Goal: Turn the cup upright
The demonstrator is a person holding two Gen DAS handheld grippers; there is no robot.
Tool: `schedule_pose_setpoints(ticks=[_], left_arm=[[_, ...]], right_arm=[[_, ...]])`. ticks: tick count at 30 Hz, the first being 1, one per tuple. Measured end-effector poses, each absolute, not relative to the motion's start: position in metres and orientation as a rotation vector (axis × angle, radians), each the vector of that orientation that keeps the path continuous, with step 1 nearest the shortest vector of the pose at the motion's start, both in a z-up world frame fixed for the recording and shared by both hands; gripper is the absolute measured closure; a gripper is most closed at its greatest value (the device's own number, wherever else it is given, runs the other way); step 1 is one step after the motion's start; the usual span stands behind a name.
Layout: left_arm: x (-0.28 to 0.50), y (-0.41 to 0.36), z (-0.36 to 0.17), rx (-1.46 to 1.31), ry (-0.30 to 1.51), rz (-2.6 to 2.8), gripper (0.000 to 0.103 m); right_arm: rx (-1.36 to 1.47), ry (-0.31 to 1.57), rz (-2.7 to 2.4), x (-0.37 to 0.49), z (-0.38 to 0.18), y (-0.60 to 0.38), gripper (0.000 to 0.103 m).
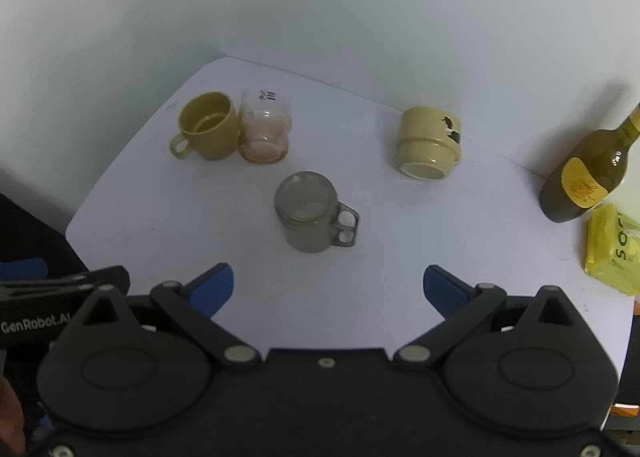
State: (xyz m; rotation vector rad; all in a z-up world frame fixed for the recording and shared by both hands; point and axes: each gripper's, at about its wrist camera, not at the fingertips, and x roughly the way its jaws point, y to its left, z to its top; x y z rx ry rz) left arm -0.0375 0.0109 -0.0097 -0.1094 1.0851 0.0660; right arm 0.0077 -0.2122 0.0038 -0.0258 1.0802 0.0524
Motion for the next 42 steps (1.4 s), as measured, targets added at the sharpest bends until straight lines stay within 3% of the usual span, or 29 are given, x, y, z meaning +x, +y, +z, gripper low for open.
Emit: schedule_pose_setpoints(ticks=[42], left_arm=[[-0.016,0.004,-0.012,-0.030,1.075,0.058,0.000]], right_arm=[[-0.016,1.111,0.068,0.025,-0.004,-0.210,0.002]])
